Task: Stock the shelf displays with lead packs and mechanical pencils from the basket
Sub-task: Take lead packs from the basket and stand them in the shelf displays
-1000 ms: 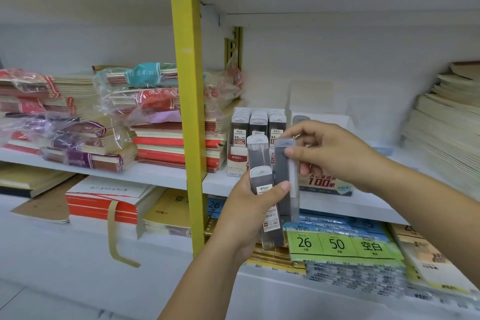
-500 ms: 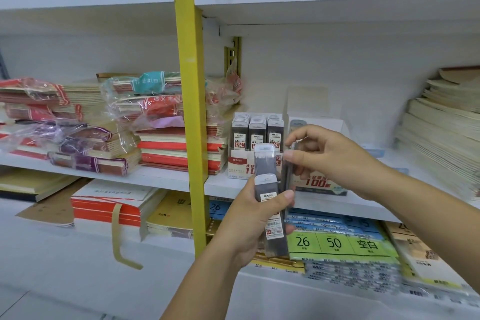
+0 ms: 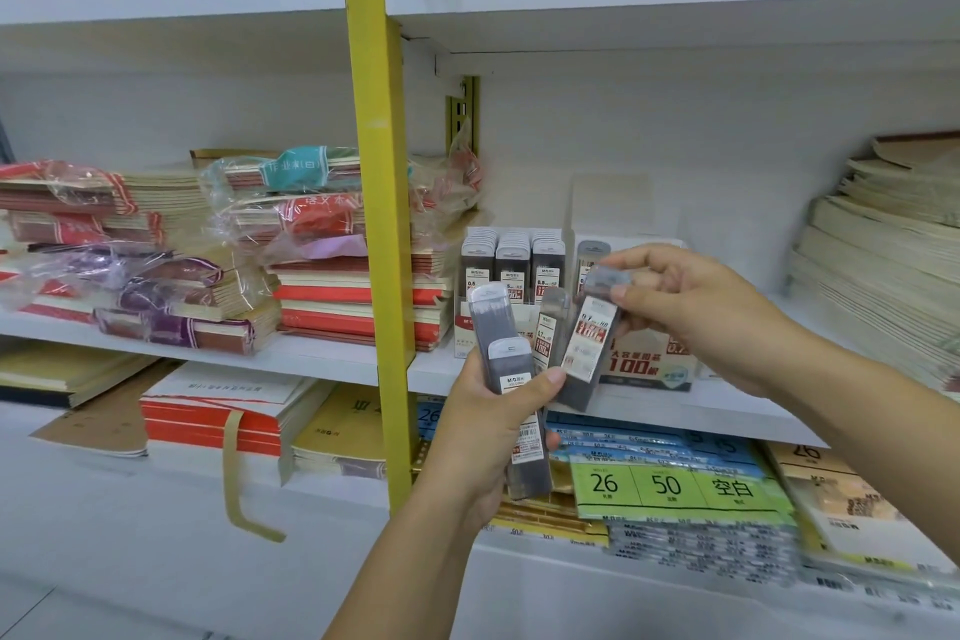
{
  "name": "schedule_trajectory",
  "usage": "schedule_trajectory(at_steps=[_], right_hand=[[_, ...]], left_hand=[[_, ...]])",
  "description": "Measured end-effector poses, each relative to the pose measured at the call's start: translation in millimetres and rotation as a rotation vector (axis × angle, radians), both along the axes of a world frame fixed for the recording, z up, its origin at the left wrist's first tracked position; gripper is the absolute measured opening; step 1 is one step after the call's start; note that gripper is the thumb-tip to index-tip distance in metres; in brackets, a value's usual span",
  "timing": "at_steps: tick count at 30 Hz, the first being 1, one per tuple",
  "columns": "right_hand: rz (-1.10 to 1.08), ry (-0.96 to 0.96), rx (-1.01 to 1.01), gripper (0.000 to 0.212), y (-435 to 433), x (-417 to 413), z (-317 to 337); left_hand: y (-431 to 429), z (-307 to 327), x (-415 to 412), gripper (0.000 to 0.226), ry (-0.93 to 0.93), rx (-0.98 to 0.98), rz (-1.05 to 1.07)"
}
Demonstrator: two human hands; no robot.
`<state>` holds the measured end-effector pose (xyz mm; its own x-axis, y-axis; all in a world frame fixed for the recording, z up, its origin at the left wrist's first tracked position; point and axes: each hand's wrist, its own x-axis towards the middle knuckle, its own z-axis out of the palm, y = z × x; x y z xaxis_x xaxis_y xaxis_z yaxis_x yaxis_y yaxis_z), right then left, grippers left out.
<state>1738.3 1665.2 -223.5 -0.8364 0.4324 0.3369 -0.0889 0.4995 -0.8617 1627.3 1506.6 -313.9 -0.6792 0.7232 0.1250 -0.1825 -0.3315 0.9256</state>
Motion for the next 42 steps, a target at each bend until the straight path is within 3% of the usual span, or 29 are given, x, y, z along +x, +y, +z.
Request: schedule_trajectory(at_steps=[4, 6, 9, 14, 23, 31, 39, 42], right_hand=[[-0.217, 0.406, 0.055, 0.018, 19, 0, 37], [-0.262, 0.473, 0.200, 0.027, 26, -3, 54], [-0.302, 0.327, 0.387, 0.035, 35, -19, 57], [-0.335, 0.123, 0.538, 0.023, 41, -44, 39], [-0.395, 0.110, 0.617, 0.017, 42, -54, 38], [-0.468, -0.104, 0.807, 0.012, 55, -59, 12], [-0.490, -0.063, 0.864, 0.022, 43, -52, 14], [-0.334, 0.025, 0.643, 0.011, 15, -33, 16]], left_hand=[[1, -1, -6, 0.038, 0.019, 0.028, 0.062], [2, -1, -10, 0.037, 0.034, 0.043, 0.073], [4, -2, -13, 0.036, 0.049, 0.055, 0.095], [8, -3, -15, 0.036, 0.067, 0.053, 0.108], [7, -2, -15, 0.041, 0.099, 0.038, 0.100], [7, -1, -14, 0.043, 0.114, 0.043, 0.107], [7, 0, -9, 0.044, 0.125, 0.025, 0.132], [7, 0, -8, 0.041, 0.132, 0.021, 0.139]])
